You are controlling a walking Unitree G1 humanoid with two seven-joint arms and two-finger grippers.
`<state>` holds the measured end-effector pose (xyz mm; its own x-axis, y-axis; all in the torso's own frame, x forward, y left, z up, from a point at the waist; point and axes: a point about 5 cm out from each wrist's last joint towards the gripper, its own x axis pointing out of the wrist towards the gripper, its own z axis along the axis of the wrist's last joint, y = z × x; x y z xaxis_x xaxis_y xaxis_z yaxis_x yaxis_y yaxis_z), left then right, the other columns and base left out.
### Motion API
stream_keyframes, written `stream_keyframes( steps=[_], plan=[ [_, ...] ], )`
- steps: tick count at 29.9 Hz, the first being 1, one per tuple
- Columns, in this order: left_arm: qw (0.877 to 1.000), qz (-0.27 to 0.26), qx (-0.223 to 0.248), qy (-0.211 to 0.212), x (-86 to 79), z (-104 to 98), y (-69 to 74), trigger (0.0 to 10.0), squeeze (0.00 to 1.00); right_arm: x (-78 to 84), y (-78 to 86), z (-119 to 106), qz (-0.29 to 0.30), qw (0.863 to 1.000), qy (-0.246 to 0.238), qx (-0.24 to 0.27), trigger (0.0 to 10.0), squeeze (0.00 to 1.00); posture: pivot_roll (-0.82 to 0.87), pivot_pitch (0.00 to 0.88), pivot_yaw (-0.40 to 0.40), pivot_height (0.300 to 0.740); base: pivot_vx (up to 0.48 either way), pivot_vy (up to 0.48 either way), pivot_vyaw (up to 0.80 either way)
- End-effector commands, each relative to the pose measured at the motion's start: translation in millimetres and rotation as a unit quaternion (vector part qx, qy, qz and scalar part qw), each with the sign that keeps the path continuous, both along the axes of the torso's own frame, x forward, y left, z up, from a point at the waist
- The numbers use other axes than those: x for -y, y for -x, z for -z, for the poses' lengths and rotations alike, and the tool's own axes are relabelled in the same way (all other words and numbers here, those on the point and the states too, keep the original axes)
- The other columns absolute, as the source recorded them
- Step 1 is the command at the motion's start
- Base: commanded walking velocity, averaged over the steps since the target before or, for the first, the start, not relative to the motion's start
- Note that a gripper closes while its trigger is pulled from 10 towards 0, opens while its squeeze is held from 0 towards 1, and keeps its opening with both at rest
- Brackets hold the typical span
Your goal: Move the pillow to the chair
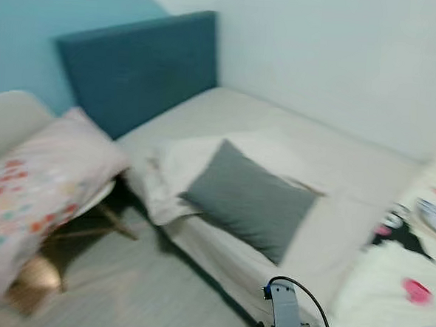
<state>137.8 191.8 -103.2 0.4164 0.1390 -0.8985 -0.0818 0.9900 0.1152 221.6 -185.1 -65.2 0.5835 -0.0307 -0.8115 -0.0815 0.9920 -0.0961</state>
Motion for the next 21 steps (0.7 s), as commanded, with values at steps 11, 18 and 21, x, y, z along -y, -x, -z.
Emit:
stream_keyframes(
  steps=[11, 18, 21],
  plan=[
    [1.0, -0.019, 0.003, -0.015, -24.0, -3, 2.5, 10.0, 0.0, -20.8, -28.0, -17, 0.013, 0.994, -0.088, 0.057, 10.0, 0.0, -0.14, 0.0, 0.042, 0.74, 0.0, 0.0, -0.77],
    [0.999, -0.027, 0.008, -0.028, -30.9, -5, 1.8, 10.0, 0.0, -36.5, -40.8, -28, -0.03, 0.989, -0.12, 0.087, 10.0, 0.0, -0.13, 0.004, 0.04, 0.74, 0.085, 0.0, -0.11],
    [0.999, -0.029, 0.01, -0.03, -30.7, -5, 1.2, 10.0, 0.0, -39.9, -43.5, -30, -0.041, 0.987, -0.127, 0.094, 10.0, 0.0, -0.13, 0.005, 0.041, 0.74, 0.436, 0.0, 0.0]
  ],
)
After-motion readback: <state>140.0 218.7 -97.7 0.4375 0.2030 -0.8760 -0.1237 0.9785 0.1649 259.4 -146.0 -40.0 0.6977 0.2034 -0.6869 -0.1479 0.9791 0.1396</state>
